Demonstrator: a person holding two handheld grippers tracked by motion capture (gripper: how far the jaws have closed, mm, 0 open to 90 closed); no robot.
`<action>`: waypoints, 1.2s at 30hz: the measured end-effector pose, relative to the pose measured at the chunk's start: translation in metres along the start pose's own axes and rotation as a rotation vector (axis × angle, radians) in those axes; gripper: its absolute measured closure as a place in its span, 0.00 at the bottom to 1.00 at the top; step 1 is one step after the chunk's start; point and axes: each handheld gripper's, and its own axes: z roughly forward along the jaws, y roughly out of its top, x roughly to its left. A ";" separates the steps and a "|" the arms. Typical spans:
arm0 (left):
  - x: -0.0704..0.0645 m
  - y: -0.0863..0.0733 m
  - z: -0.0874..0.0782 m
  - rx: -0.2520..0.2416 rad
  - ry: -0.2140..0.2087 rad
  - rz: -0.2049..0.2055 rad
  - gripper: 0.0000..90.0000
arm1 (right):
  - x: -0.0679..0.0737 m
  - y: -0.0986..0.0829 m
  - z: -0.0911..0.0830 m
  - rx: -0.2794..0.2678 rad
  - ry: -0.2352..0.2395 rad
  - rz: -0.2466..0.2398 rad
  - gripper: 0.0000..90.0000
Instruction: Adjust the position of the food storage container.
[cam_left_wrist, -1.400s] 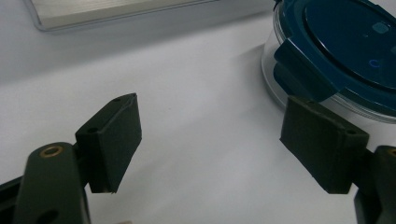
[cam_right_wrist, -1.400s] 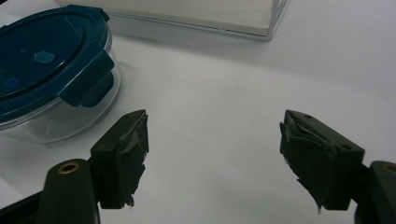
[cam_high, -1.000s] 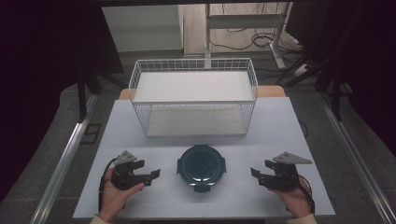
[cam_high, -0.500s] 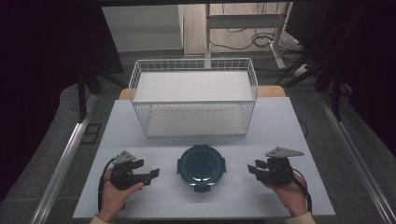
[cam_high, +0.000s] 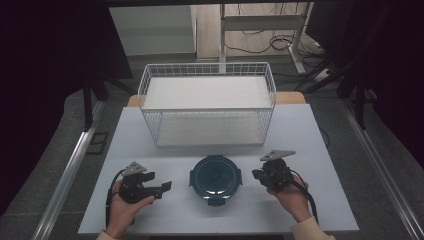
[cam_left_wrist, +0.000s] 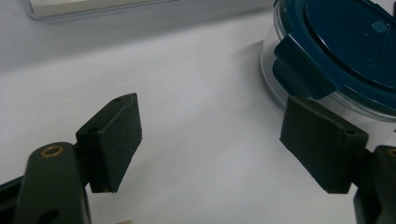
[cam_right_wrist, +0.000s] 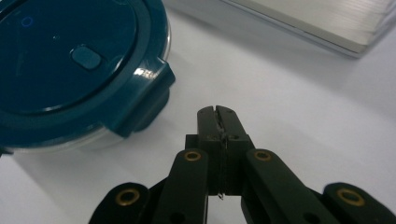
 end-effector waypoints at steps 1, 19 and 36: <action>0.000 0.000 0.000 0.000 0.000 0.000 0.23 | 0.001 0.001 0.002 0.003 0.000 0.001 0.99; 0.001 0.000 0.001 0.003 -0.001 -0.001 0.23 | 0.021 0.005 0.018 0.046 0.045 -0.005 1.00; 0.003 0.000 0.000 0.001 0.006 -0.011 0.23 | 0.034 0.015 0.024 0.042 0.047 -0.026 1.00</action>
